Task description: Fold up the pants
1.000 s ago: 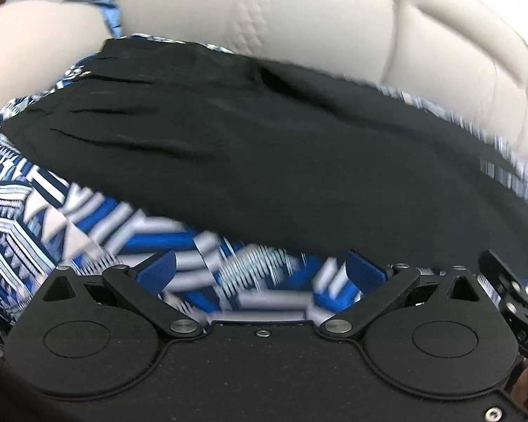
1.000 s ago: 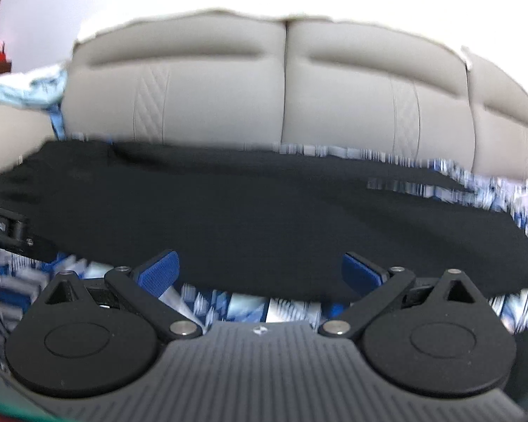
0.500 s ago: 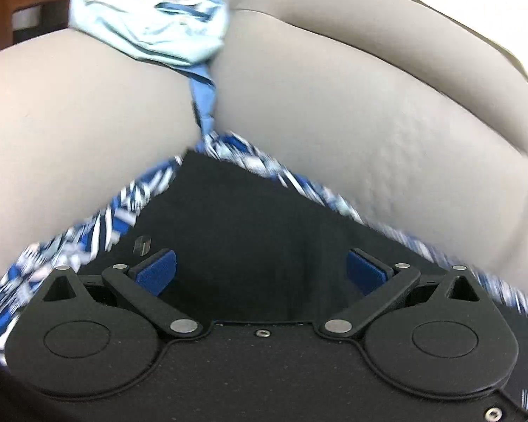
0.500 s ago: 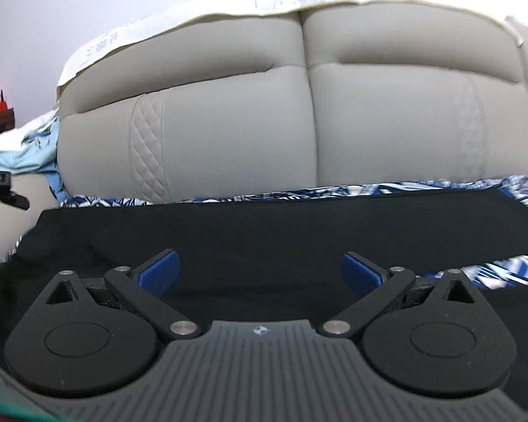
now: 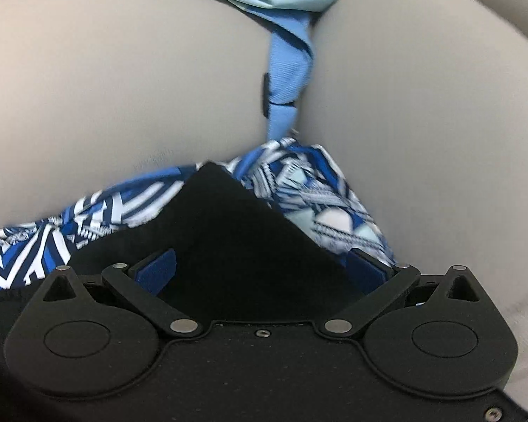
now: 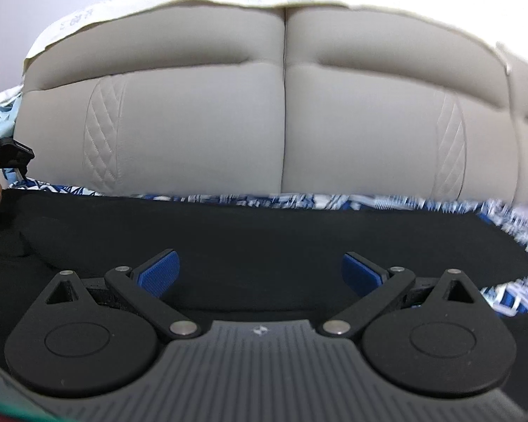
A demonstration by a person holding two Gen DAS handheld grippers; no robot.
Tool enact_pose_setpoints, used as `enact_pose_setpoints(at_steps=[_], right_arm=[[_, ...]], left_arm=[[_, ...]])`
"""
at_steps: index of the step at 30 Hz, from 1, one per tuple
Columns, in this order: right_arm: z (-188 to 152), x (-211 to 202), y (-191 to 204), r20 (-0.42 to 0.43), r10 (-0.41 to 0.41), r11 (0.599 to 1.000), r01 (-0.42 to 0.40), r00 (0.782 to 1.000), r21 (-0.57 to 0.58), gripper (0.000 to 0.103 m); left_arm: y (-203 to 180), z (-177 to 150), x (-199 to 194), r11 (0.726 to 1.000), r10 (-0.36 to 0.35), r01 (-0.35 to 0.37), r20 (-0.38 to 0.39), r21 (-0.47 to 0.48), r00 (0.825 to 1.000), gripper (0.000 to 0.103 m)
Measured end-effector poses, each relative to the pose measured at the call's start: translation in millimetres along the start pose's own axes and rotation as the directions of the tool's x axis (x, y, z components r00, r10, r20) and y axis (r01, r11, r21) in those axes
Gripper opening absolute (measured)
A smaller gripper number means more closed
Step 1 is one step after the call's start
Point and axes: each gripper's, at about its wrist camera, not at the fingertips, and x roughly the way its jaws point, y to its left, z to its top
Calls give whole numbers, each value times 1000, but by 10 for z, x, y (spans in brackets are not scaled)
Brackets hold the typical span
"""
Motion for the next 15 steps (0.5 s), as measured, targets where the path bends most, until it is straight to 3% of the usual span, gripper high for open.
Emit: enact_pose_setpoints(at_steps=[5,7,8,9,10,11,12,15], right_arm=[[-4,-84,50,43,-12,999,14,999,-44,103],[7,-90,70,52,-27,997,30,998,-66,103],[7,-104,76,56,-31,997,35,998,-75,103],[13,-112,83,58,-31,996,36,998,-78,103],[20,-125,79,59,-24,997,28,998,-75,103],[26,-144,69,60,-11,998,15,998,-66,103],[34,-159,56,60,4,999,0,998,-54,103],[48,-222,33,60,57,998,-57,997,-7,97]], left_arm=[[-91,-7,169,993,119,-119,-9,15,993,101],[-57,-36,120,992,127,-127,22,-6,992,77],[-30,-57,69,990,141,-140,54,-24,989,43],[19,-76,10,992,121,-119,68,-33,990,27],[93,-80,-51,998,52,-48,77,-51,996,21],[178,-92,-124,997,-30,37,91,-75,995,3],[242,-101,-188,991,-96,104,97,-86,991,2],[307,-163,-455,992,-118,122,144,-19,983,2]])
